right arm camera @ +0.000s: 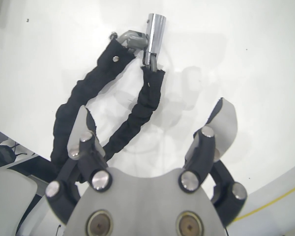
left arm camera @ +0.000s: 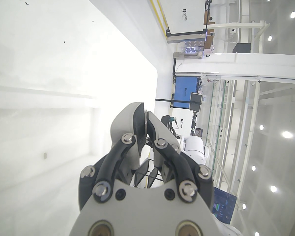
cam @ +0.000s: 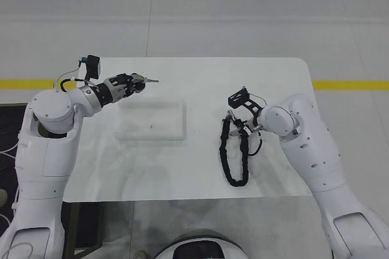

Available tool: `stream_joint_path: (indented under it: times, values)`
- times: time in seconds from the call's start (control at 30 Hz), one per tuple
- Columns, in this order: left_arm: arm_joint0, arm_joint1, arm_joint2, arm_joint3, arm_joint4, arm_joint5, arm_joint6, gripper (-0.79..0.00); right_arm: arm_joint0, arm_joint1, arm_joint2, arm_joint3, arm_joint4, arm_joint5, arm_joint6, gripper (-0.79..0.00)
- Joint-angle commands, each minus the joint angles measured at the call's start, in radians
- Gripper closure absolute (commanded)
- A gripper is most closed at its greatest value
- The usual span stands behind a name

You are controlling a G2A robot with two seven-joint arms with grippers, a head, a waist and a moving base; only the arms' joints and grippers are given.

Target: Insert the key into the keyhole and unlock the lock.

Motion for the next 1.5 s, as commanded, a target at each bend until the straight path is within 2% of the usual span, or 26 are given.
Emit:
stream_joint_path:
  times: [0.0,0.03,0.1,0.2,0.27,0.3,0.33,0.37,0.4,0.63,0.7,0.9,1.23,1.3,1.37,1.47]
  values:
    - [0.000,0.000,0.000,0.000,0.000,0.000,0.000,0.000,0.023,-0.010,-0.009,0.046,0.002,0.021,-0.008,-0.554]
    - [0.000,0.000,0.000,0.000,0.000,0.000,0.000,0.000,0.029,-0.015,-0.013,0.061,0.006,0.027,-0.014,-0.576]
    - [0.000,0.000,0.000,0.000,0.000,0.000,0.000,0.000,0.036,-0.023,-0.020,0.086,0.019,0.024,-0.016,-0.514]
    - [0.000,0.000,0.000,0.000,0.000,0.000,0.000,0.000,0.043,-0.032,-0.034,0.113,-0.014,0.016,-0.029,-0.536]
    - [0.000,0.000,0.000,0.000,0.000,0.000,0.000,0.000,0.044,-0.039,-0.034,0.125,-0.008,0.016,-0.031,-0.505]
    - [0.000,0.000,0.000,0.000,0.000,0.000,0.000,0.000,0.045,-0.042,-0.035,0.130,-0.016,0.017,-0.034,-0.382]
    - [0.000,0.000,0.000,0.000,0.000,0.000,0.000,0.000,0.046,-0.044,-0.035,0.132,-0.023,0.016,-0.038,-0.323]
    - [0.000,0.000,0.000,0.000,0.000,0.000,0.000,0.000,0.044,-0.047,-0.033,0.135,-0.021,0.017,-0.041,-0.099]
    - [0.000,0.000,0.000,0.000,0.000,0.000,0.000,0.000,0.044,-0.050,-0.031,0.136,-0.021,0.018,-0.042,0.000]
    - [0.000,0.000,0.000,0.000,0.000,0.000,0.000,0.000,0.025,-0.058,0.015,0.102,-0.004,0.013,-0.034,0.000]
    - [0.000,0.000,0.000,0.000,0.000,0.000,0.000,0.000,0.010,-0.055,0.047,0.070,-0.007,0.013,-0.071,0.000]
    - [0.000,0.000,0.000,0.000,0.000,0.000,0.000,0.000,-0.063,-0.038,0.152,-0.091,-0.002,0.015,-0.074,0.000]
    - [0.000,0.000,0.000,0.000,0.000,0.000,0.000,0.000,-0.091,-0.037,0.158,-0.112,0.000,0.019,-0.092,0.000]
    - [0.000,0.000,0.000,0.000,0.000,0.000,0.000,0.000,-0.215,-0.035,0.221,-0.202,0.132,0.036,-0.213,0.000]
    - [0.000,0.000,0.000,0.000,0.000,0.000,0.000,0.000,-0.287,-0.031,0.278,-0.249,0.180,0.017,-0.358,0.000]
    - [0.000,0.000,0.000,0.000,0.000,0.000,0.000,0.000,-0.376,-0.035,0.335,-0.268,0.380,-0.059,-0.542,0.000]
